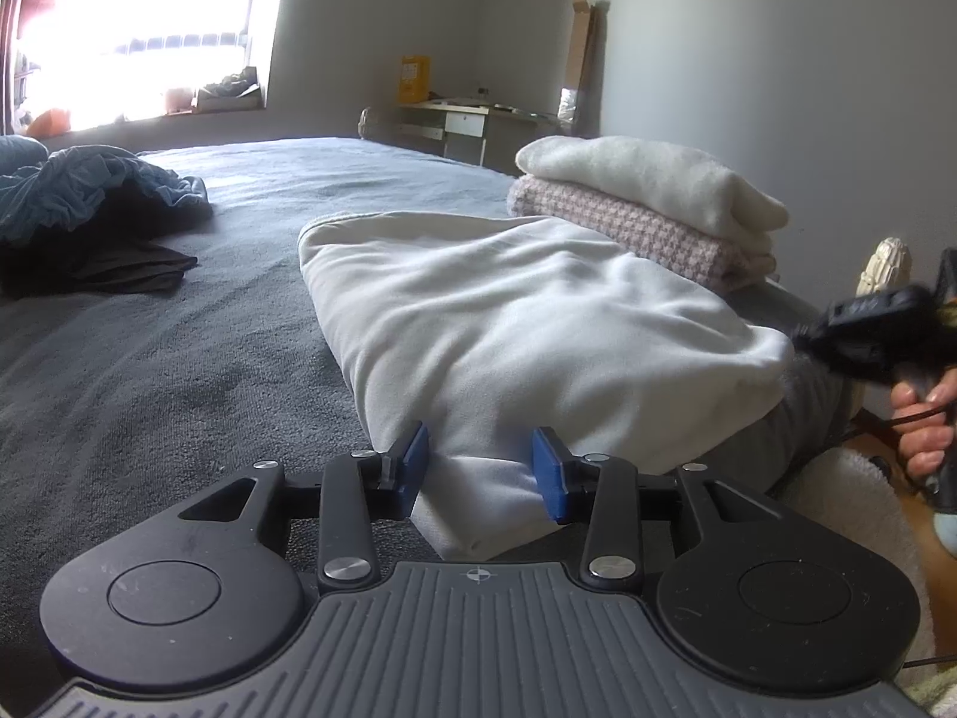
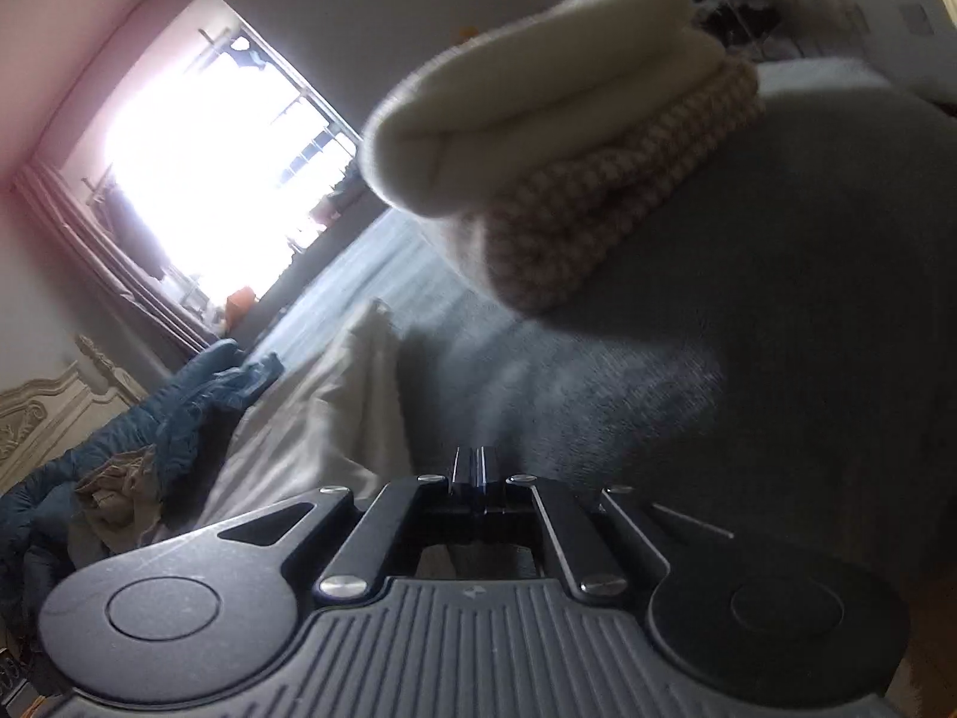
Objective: Fold clothes
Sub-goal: 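Open the right gripper and push the folded sweatshirt toward the knit stack with the left gripper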
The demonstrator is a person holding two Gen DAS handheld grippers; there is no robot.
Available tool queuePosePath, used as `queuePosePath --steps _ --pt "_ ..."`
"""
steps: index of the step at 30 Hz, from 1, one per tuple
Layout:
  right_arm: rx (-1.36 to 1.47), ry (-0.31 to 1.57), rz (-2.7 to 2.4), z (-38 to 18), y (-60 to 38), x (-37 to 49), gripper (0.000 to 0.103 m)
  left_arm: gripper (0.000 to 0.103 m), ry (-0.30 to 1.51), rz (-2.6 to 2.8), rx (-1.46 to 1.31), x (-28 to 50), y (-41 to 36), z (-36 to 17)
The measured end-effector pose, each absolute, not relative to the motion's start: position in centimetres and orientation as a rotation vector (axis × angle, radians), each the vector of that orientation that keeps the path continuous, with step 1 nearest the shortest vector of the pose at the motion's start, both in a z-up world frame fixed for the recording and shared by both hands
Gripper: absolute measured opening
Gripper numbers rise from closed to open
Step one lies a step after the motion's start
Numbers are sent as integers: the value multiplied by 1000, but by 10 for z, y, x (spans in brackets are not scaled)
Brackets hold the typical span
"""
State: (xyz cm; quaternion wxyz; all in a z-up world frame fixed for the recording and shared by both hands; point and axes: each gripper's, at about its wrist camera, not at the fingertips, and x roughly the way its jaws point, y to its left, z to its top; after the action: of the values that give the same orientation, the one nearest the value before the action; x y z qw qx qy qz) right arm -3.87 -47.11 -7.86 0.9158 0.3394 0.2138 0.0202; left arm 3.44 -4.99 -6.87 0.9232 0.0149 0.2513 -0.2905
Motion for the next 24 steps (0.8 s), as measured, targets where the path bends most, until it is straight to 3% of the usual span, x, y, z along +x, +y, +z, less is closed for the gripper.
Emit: queuePosePath --steps 5,10,15,19,24 --pt "251 299 217 -32 -385 -43 3 41 511 -595 35 33 -50 -70" --pt "26 451 148 -73 -355 -26 0 47 513 -594 23 33 -46 -72" --pt "172 405 6 -58 -394 -60 3 52 565 -600 -59 39 -34 -79" --pt "65 266 121 -27 -357 -60 5 52 563 -601 -78 39 -32 -79" --pt "113 314 335 -38 -312 -17 5 52 558 -596 -73 38 -34 -79"
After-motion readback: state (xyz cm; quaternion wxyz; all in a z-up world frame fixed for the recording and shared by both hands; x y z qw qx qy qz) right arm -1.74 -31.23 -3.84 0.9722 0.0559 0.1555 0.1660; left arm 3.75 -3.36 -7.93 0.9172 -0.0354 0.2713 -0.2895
